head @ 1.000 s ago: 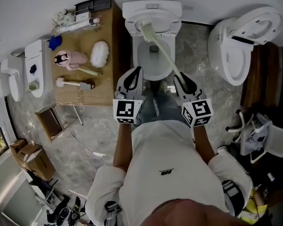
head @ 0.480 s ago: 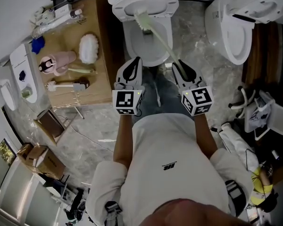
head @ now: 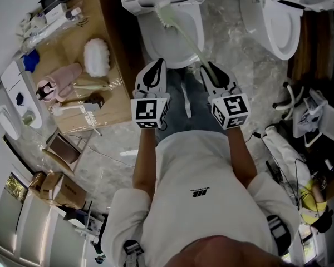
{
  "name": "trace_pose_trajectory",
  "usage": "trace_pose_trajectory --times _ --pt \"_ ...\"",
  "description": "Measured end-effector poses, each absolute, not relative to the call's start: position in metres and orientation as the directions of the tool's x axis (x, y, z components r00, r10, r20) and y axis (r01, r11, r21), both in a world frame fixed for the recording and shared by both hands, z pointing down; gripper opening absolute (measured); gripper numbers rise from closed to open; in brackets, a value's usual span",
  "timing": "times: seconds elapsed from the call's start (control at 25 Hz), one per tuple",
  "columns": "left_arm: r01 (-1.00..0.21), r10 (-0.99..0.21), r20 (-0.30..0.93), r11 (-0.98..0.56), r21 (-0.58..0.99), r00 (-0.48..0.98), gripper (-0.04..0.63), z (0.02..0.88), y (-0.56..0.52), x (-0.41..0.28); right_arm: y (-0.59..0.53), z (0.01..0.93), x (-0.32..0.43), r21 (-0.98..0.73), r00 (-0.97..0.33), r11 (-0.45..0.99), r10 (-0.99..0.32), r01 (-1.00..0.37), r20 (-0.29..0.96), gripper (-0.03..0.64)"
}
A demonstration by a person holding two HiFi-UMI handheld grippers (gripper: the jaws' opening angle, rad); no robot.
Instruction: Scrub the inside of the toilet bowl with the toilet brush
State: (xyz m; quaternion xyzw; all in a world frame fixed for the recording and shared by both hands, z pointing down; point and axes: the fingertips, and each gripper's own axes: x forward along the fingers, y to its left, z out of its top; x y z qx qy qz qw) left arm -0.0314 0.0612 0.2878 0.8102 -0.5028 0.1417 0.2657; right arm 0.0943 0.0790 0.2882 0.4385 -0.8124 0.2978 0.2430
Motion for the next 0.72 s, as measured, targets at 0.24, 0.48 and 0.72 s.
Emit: trace_pose_trajectory --times 0.24,0.48,0.72 --pt "-0.876 -0.705 0.521 -0.369 0.31 0.481 0.011 0.324 0.06 -0.036 0.079 0.32 0.089 -0.26 -0.471 0.419 -0.555 -0.87 0.686 0.08" --pt "-0.863 -0.67 0.544 -0.391 0.321 0.506 0.011 0.354 0.058 -0.036 0.083 0.352 0.089 -0.253 -0.442 0.394 -0.523 -0.884 0.729 0.078" --pt "-0.855 -0.635 0.573 -0.393 0.338 0.518 0.011 0.384 0.064 -0.041 0.093 0.385 0.086 -0.259 -0.423 0.369 -0.486 -0.893 0.765 0.078"
